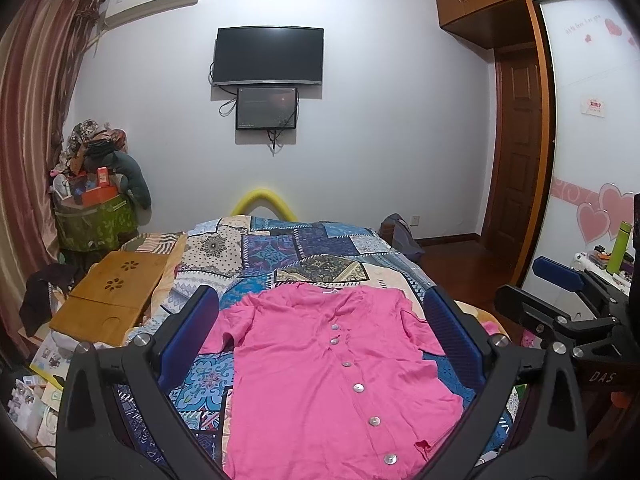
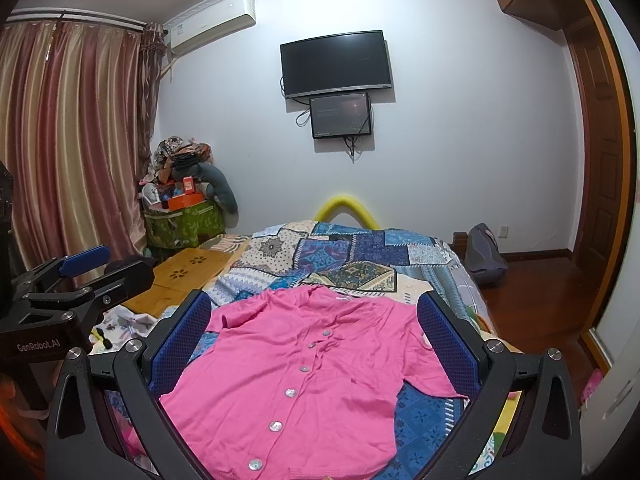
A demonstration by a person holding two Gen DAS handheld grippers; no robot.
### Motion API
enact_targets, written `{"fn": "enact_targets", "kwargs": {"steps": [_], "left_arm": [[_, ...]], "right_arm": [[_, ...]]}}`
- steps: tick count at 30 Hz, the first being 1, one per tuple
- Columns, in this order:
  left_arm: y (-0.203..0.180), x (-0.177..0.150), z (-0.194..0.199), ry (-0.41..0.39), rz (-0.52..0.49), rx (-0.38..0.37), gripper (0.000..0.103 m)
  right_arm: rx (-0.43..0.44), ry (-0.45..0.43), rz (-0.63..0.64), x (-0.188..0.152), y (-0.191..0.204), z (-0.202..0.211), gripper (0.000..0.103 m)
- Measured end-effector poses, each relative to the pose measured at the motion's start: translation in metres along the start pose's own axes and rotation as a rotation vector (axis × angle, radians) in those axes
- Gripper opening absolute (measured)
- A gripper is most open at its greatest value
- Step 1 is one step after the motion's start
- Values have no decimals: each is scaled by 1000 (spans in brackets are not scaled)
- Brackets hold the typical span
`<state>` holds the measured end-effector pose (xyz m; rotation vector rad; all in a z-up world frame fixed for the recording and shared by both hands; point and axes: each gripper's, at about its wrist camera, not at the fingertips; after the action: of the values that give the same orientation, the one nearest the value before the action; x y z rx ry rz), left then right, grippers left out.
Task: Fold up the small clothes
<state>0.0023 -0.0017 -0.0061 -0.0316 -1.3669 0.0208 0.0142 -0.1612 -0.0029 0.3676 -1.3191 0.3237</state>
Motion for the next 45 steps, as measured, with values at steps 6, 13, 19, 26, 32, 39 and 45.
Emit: {"fn": "enact_targets", "kwargs": {"steps": [6, 13, 19, 26, 32, 39, 45], "left_arm": [[-1, 1, 0, 2, -1, 0, 103], [-1, 0, 0, 5, -1, 0, 103], [-1, 0, 0, 7, 2, -2, 103], [-1, 0, 0, 8, 3, -2, 103], [-1, 0, 0, 9, 2, -3, 103], [-1, -3, -1, 12, 3, -5, 103], [0, -4, -3, 14, 4, -4, 103]], "right_arm": [[-3, 0, -2, 0, 0, 0, 102], [-3, -1, -4, -1, -1, 0, 102], [-3, 0, -3, -1, -1, 0, 102], [-3, 1, -4, -2, 0, 1, 102], [-3, 1, -5, -2, 0, 1, 102], [-3, 4, -5, -2, -1, 1, 102], [-5, 11, -11, -3, -2, -1, 102]]}}
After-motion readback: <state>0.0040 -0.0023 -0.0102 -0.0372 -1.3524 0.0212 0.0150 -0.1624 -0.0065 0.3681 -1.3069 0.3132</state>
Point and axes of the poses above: each gripper's, at about its wrist camera, not at the fingertips, and z roughly against the way its jaws point, y to its left, x to its top, and after that the axes turned 7 degrees about -y, right-handed
